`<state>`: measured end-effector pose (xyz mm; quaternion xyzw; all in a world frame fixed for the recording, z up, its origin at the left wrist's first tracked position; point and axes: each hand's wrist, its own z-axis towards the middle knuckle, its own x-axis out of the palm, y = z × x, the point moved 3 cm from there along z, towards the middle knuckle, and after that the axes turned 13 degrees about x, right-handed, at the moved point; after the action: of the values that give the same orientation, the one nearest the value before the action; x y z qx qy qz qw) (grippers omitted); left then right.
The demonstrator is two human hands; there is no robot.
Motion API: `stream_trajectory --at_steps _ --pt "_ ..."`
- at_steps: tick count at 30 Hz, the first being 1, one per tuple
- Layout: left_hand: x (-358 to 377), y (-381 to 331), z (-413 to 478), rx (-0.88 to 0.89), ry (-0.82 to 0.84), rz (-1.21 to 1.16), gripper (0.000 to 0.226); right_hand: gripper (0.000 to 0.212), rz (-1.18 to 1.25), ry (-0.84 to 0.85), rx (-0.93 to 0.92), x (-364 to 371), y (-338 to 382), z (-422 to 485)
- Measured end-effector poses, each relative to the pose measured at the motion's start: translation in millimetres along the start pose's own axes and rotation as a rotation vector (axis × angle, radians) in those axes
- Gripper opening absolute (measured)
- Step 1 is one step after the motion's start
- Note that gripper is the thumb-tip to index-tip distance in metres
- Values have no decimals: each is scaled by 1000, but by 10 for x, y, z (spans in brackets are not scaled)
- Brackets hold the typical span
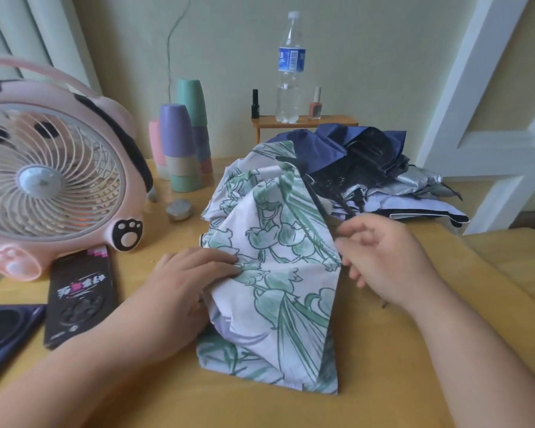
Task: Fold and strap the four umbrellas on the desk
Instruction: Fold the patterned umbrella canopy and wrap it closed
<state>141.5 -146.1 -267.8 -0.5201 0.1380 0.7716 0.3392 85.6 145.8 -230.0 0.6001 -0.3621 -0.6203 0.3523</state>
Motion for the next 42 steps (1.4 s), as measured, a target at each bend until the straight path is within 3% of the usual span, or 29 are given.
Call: stream_trajectory --at_steps 3,8,12,16,20,23,26,30,32,33,35,38,42 --pt "26 -26 -75 -10 49 -37 69 12 -191 75 47 84 -67 23" --pt "70 25 -99 0 60 -51 65 20 -206 102 107 180 -154 71" --pt "49 14 -101 26 28 -67 55 20 -224 28 84 250 -199 129" --pt "-36 -49 -38 14 -133 -165 40 22 -156 -52 87 219 -186 139" --pt "-67 -49 -62 -138 -285 -265 52 25 -206 -158 135 34 -57 19" --pt "-164 -55 -81 -213 -370 -276 48 48 -27 59 135 -13 29 -355" --pt "-261 -63 -95 -245 -324 -223 43 58 243 176 72 53 -76 -740" --pt "-255 -101 -133 -264 -162 -331 37 36 272 161 -16 311 -393 -809" --pt "-274 -151 -134 -213 -110 -396 35 33 290 12 -176 364 -300 -942" --pt "-285 -176 -133 -202 -90 -443 36 41 280 -52 -240 372 -227 -1012" --pt "-283 -206 -138 -250 -86 -634 43 61 291 -6 -270 430 -161 -1141" --pt "-256 -226 -118 -328 -174 -877 28 41 298 122 -274 509 -42 -1182" --pt "-160 -251 -83 -388 -209 -910 17 15 194 36 -276 529 -24 -1197"
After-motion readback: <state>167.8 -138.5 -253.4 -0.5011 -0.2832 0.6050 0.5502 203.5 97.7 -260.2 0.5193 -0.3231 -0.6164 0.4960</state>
